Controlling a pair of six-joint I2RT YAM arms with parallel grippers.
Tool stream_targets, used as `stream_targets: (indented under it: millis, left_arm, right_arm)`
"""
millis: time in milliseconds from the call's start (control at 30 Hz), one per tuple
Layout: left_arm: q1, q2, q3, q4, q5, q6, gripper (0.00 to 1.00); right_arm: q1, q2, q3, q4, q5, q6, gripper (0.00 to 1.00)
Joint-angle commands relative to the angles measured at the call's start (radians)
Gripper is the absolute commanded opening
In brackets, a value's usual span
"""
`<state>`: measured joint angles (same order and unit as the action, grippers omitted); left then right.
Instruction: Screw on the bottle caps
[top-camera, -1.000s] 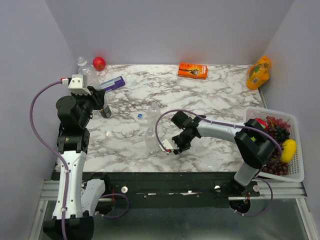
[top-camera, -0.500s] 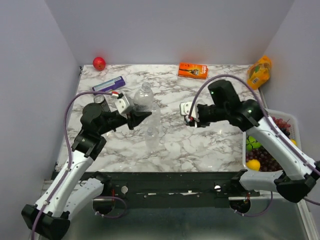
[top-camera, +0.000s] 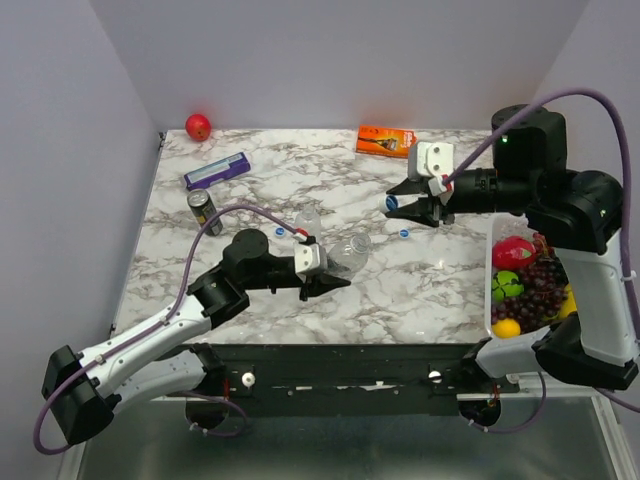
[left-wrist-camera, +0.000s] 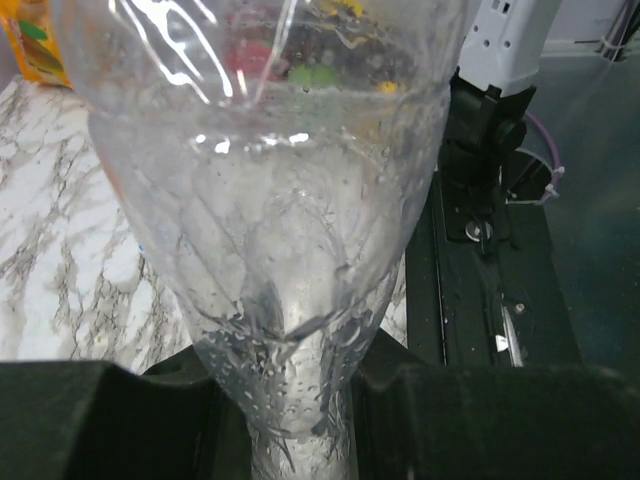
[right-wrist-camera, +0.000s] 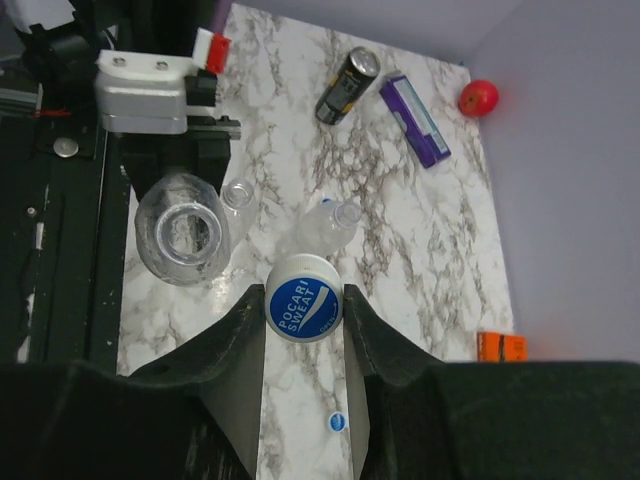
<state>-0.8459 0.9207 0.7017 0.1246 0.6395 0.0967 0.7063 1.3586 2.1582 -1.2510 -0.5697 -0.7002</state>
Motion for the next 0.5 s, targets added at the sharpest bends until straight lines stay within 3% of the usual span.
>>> stream_targets:
  millis: [0,200,467]
  left_arm:
    - [-0.009,-0.017,-0.011,-0.009,-0.046,0.038,0.04]
    - [-0.021,0.033,0.004,0.000,-0.037,0.029,0.02]
    - [-0.059,0.093,0.013,0.009,-0.055,0.032,0.00]
  right_arm:
    - [0.019,-0.001,0.052,-0.274,-0.121,-0.151,0.25]
    - [0.042,-0.093,-0.107,-0.274,-0.120,-0.265,0.27]
    - [0.044,-0.135,-0.192,-0.224,-0.130,-0.222,0.25]
